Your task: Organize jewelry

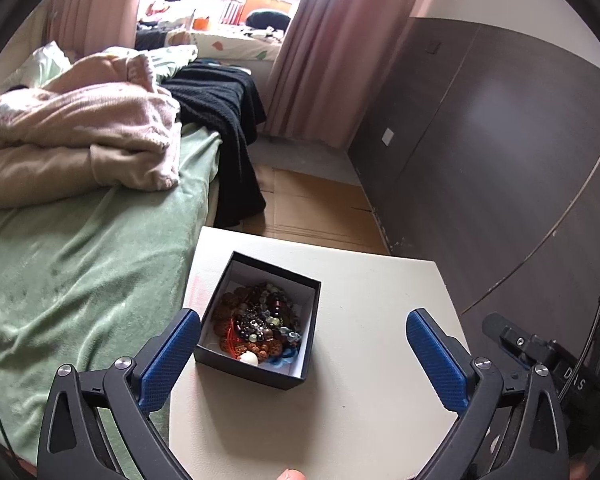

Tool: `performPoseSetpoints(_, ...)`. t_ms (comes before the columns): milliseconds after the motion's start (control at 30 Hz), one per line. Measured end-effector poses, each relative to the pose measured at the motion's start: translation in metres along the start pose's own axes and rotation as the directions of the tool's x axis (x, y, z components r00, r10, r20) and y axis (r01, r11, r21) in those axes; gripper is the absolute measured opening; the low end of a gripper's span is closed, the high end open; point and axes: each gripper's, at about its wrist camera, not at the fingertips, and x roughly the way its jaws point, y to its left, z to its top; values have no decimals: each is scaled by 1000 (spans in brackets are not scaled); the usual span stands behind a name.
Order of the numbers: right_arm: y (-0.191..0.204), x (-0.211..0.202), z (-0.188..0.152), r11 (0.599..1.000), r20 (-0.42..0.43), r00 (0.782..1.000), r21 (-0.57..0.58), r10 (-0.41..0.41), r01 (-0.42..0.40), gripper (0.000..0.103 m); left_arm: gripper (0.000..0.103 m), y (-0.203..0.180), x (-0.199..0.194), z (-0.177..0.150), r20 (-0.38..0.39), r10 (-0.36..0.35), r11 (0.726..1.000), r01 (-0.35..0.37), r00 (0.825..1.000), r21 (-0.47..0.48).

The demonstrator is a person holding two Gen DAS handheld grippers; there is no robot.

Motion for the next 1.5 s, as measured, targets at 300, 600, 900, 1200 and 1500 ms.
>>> performPoseSetpoints(300,1,-33,4,993,6,996,-76,-85,86,103,102,-25,-35,-7,58,2,993,-9,998,117)
performPoseSetpoints(600,2,-68,-17,979,51,990,-147,-133,139,103,102,-31,-61,-35,126,38,982,-60,991,177)
performPoseSetpoints(900,-3,-75,-35,978,71,990,-163,-122,132,103,102,-32,-64,-43,155,74,970,-107,985,216)
performPoseSetpoints(1200,7,-71,-40,970,47,992,-210,-115,122,103,102,-31,-61,-46,146,69,971,-100,987,218)
performPoseSetpoints(1500,9,-69,-44,965,51,991,-228,-122,130,103,102,-33,-63,-48,147,65,971,-97,987,220)
